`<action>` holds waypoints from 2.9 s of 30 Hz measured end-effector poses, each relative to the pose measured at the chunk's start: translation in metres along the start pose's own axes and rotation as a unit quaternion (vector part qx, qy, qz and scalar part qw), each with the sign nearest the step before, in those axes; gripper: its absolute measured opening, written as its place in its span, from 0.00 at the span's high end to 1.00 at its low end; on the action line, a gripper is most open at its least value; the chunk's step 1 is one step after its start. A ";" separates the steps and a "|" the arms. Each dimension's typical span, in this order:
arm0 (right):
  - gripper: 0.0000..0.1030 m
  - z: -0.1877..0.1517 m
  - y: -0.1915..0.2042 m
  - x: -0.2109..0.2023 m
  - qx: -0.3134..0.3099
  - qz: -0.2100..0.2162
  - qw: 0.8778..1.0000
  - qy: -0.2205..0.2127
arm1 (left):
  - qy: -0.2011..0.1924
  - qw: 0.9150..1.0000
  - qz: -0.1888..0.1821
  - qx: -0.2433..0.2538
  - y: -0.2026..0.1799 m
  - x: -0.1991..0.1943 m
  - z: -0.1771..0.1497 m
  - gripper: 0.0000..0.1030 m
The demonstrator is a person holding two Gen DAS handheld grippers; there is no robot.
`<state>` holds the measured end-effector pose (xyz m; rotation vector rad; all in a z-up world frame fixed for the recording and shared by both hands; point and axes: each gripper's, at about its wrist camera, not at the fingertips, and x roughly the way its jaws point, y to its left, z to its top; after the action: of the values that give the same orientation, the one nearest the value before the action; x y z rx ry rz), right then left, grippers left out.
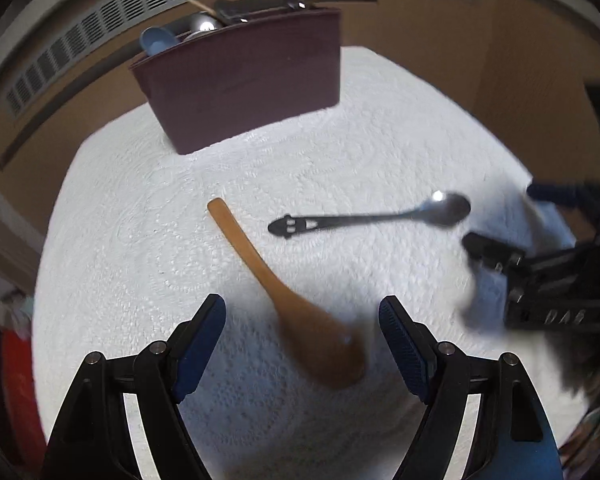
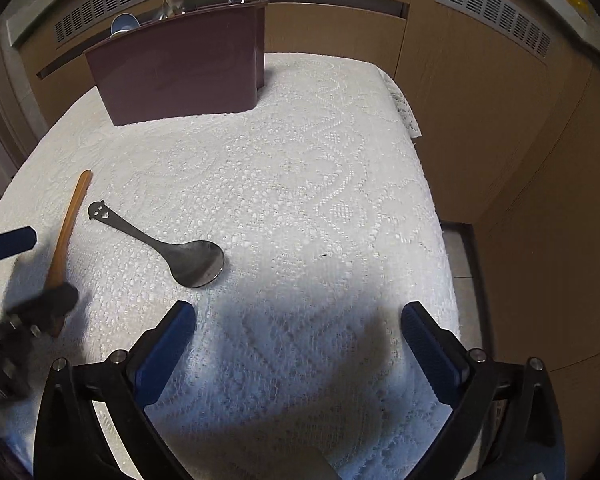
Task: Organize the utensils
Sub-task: 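Bring the left tool over the wooden spoon while the right tool nears the metal spoon, then close the left tool on the wooden spoon while the right tool grasps the metal spoon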
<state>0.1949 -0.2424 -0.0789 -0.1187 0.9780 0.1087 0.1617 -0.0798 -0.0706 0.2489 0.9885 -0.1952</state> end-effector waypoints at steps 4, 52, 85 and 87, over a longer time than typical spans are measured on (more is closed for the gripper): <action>0.01 0.000 0.003 0.000 0.000 -0.001 1.000 0.000 | -0.006 1.000 0.029 -0.004 0.024 -0.005 -0.014 0.20; 0.65 0.065 0.125 0.016 -0.213 0.121 0.969 0.028 | -0.021 0.990 -0.100 -0.102 0.082 -0.009 -0.040 0.31; 0.44 0.006 0.031 -0.020 -0.090 0.087 0.992 -0.029 | -0.175 0.972 -0.086 -0.131 0.097 -0.070 0.027 0.87; 0.45 0.008 0.040 -0.012 -0.106 0.085 0.990 -0.027 | -0.192 0.967 -0.090 -0.142 0.101 -0.082 0.024 0.87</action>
<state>0.1889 -0.2022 -0.0663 -0.2264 0.9196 0.3723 0.1649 0.0138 0.0236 -0.1409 0.6408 -0.2524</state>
